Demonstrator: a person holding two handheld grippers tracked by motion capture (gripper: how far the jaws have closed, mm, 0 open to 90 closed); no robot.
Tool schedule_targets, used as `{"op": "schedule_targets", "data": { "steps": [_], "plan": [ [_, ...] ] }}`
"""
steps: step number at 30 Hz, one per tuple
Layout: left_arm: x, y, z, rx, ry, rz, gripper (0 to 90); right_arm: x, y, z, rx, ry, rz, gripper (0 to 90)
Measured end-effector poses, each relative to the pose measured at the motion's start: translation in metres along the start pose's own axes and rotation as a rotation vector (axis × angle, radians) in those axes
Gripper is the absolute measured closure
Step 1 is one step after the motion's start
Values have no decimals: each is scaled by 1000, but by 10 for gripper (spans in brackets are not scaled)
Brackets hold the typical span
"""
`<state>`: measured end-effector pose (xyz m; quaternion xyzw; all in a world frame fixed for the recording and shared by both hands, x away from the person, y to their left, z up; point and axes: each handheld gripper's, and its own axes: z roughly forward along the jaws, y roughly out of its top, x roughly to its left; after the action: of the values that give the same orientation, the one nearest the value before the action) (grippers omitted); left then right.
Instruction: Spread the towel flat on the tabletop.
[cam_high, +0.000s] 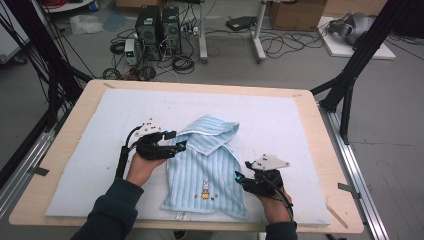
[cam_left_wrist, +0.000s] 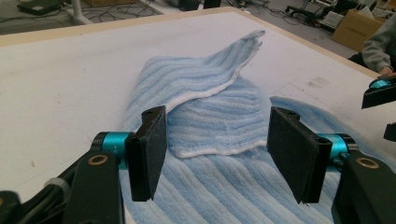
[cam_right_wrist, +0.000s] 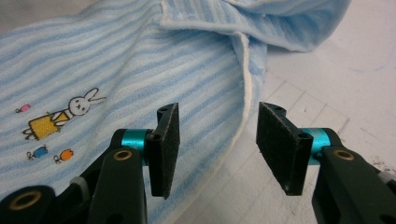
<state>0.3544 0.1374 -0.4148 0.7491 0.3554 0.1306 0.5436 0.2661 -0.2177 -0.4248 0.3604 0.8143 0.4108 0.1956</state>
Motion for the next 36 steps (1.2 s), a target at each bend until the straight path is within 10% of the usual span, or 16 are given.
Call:
{"op": "schedule_targets", "data": {
  "steps": [12,16,19,29,36],
  "plan": [
    [16,-20,42,179,41,-47,413,-10,0,29,75,18,21,482],
    [13,-17,47,236,71,20,693,-14,-1,36,116,35,24,600],
    [13,-18,41,252,69,23,877,-14,-2,33,122,92,30,859],
    [0,-40,-8,250,30,-8,888,1,-16,7,157,163,31,872],
    [5,-20,-11,153,48,33,567,6,-3,8,74,124,14,607]
  ]
}}
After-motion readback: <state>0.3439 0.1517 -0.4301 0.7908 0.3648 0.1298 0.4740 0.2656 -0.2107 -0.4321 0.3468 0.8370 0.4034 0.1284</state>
